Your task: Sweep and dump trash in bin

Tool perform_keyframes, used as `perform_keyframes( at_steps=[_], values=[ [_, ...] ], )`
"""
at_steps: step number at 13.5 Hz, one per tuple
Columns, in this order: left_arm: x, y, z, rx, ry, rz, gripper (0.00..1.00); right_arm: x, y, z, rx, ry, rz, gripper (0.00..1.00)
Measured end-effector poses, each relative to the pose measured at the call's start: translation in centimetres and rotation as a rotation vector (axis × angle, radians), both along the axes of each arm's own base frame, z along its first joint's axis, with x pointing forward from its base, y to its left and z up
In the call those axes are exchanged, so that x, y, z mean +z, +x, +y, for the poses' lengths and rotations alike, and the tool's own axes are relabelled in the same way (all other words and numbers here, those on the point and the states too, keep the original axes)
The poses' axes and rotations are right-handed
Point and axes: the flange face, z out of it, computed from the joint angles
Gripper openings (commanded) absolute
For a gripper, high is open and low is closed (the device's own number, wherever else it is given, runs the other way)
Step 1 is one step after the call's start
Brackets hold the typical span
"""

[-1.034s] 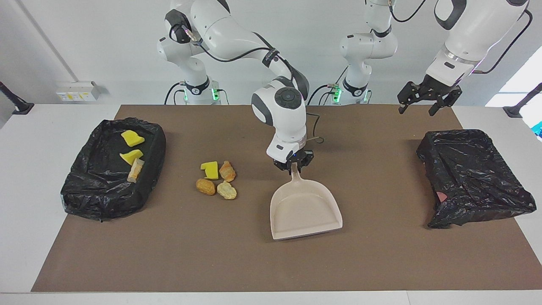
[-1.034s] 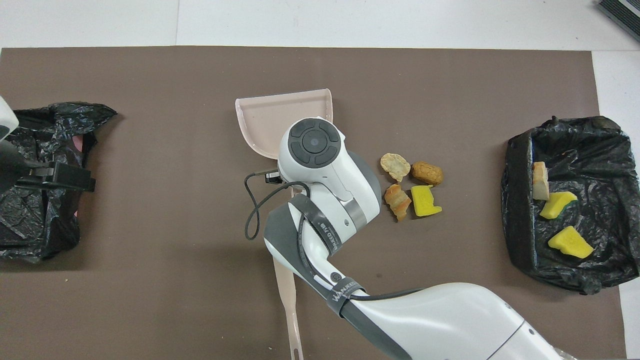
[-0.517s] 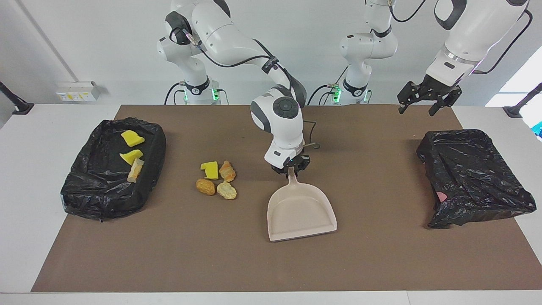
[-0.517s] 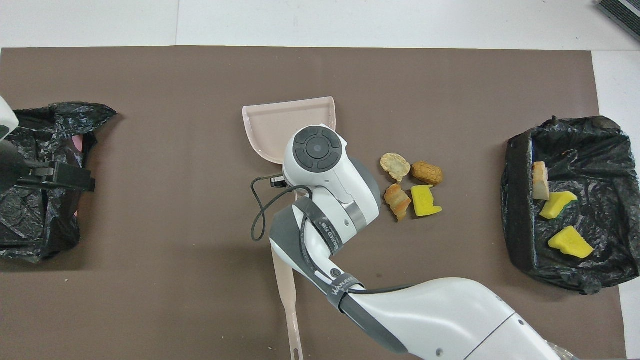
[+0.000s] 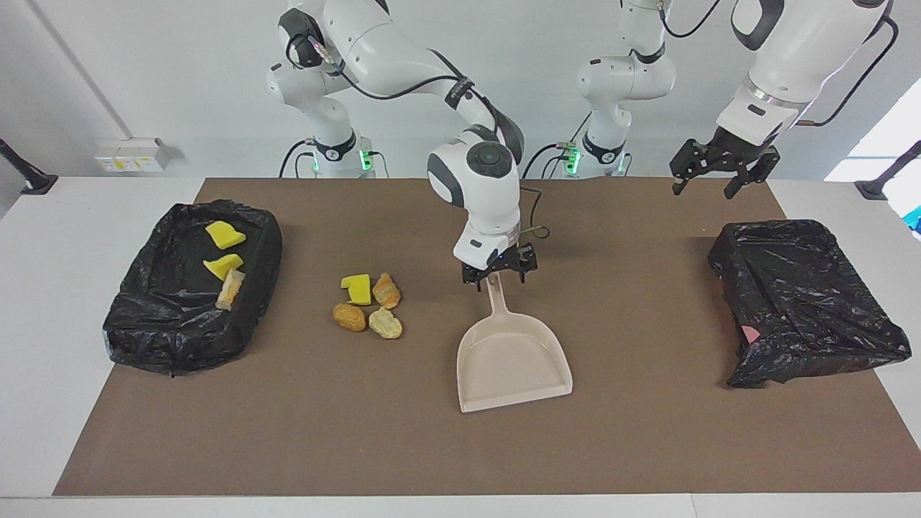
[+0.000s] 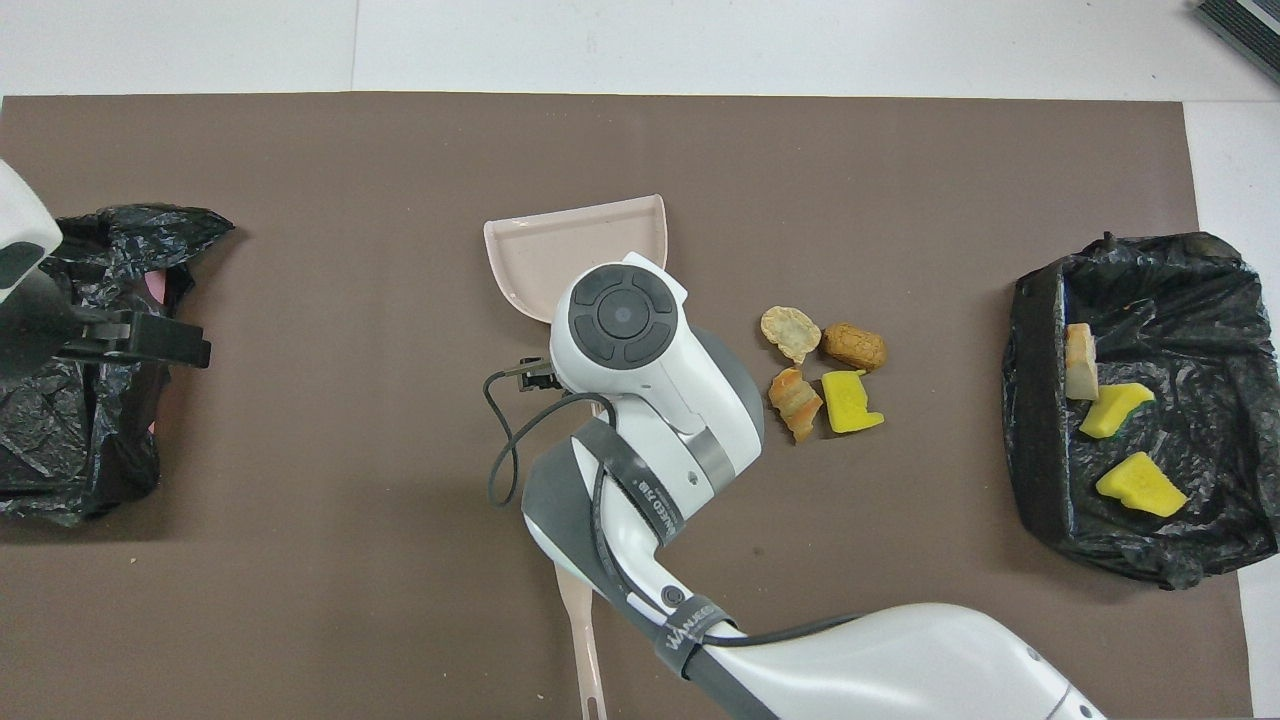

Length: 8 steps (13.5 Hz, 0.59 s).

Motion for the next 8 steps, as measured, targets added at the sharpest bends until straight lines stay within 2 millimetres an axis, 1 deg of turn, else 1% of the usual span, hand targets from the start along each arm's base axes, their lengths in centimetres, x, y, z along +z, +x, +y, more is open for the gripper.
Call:
perform_keyframes(
  at_steps=[2, 3, 5, 6, 8],
  values=[
    [-1.0, 0.9, -2.8, 0.002, -0.007, -0.023, 1.0, 1.5, -3.4, 0.1, 0.029, -0.022, 0.023, 1.0],
    [-1.9, 1.5, -4.7, -0.002, -0.013, -0.033, 1.0, 2.3, -5.8, 0.0, 0.044, -0.031, 0.049, 1.0],
    [-3.9, 2.5, -8.3, 0.001, -0.024, -0.048, 1.0, 3.4, -11.8, 0.2, 0.089, -0.047, 0.09, 1.0],
    [-4.9, 2.9, -9.8, 0.0, -0.027, -0.049, 1.0, 3.4, -14.5, 0.2, 0.11, -0.052, 0.108, 1.0],
    [-7.5, 3.3, -12.9, -0.017, -0.02, -0.027, 1.0, 2.4, -19.2, -0.2, 0.147, -0.07, 0.146, 1.0]
  ],
)
